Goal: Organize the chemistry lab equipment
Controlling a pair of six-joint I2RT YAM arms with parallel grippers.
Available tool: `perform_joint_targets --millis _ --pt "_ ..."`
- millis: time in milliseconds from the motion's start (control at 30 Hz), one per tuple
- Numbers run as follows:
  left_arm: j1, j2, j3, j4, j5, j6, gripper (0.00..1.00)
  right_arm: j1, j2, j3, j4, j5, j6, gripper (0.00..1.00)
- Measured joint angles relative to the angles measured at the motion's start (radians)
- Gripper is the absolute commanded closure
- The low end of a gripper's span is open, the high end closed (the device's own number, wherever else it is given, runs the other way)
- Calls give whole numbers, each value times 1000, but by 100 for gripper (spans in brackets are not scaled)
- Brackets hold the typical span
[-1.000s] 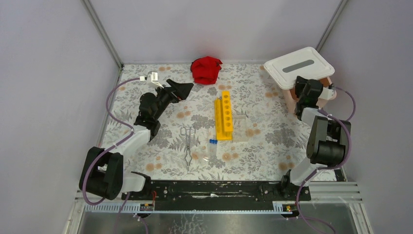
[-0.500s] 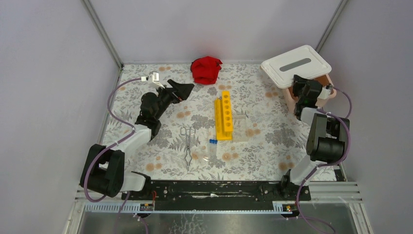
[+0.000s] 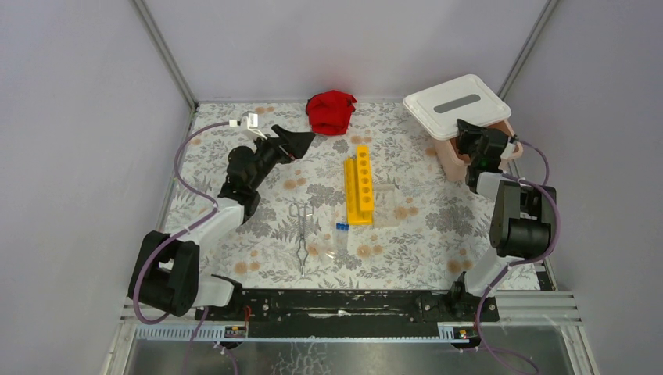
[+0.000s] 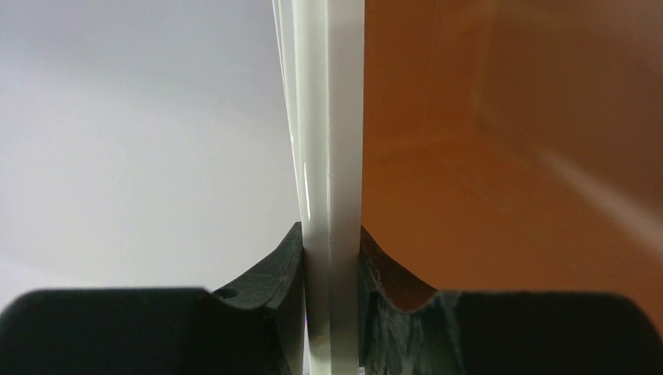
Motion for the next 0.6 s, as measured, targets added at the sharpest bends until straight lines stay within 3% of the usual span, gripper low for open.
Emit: perform_joint_targets --millis 233,600 --pt "-7 0 16 0 0 0 1 55 -1 0 -4 -11 47 100" --pt "-11 -25 16 -12 -1 10 1 256 17 27 -6 -13 76 100"
